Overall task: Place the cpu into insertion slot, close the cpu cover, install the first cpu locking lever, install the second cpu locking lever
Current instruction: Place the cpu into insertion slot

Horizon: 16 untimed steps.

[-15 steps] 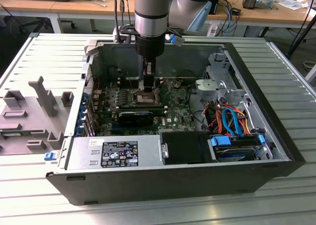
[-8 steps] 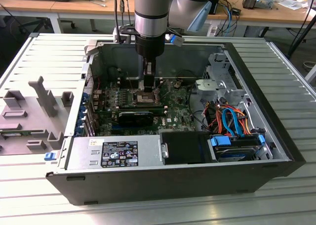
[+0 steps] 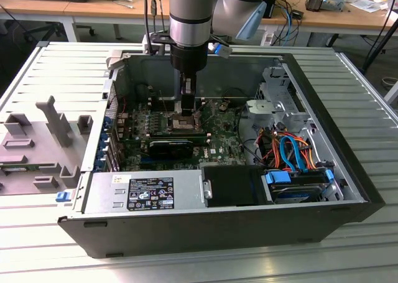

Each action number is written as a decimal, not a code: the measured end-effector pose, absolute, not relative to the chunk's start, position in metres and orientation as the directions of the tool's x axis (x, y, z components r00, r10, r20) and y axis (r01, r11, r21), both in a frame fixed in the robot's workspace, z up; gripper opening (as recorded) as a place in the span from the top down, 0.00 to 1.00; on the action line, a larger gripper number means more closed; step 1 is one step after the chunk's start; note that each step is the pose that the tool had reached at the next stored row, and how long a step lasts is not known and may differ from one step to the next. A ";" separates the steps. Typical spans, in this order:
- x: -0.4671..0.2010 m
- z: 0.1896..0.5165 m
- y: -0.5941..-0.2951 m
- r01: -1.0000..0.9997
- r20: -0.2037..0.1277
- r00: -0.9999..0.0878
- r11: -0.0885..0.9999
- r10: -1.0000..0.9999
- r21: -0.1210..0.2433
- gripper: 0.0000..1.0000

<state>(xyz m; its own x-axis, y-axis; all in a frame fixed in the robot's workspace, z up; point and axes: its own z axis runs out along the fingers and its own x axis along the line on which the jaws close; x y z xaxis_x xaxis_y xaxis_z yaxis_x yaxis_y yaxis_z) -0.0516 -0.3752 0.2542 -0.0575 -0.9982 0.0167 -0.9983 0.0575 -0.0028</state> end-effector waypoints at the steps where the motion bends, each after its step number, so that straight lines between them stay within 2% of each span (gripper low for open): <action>1: -0.052 0.254 -0.375 -0.998 0.017 -0.056 0.056 -0.998 -0.003 0.46; 16: -0.052 0.254 -0.375 -0.999 0.017 -0.038 0.038 -0.999 -0.003 0.46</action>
<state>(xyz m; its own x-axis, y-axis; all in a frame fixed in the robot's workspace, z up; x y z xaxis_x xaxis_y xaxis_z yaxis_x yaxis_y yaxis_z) -0.0516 -0.3752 0.2542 -0.0376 -0.9992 0.0167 -0.9993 0.0376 -0.0029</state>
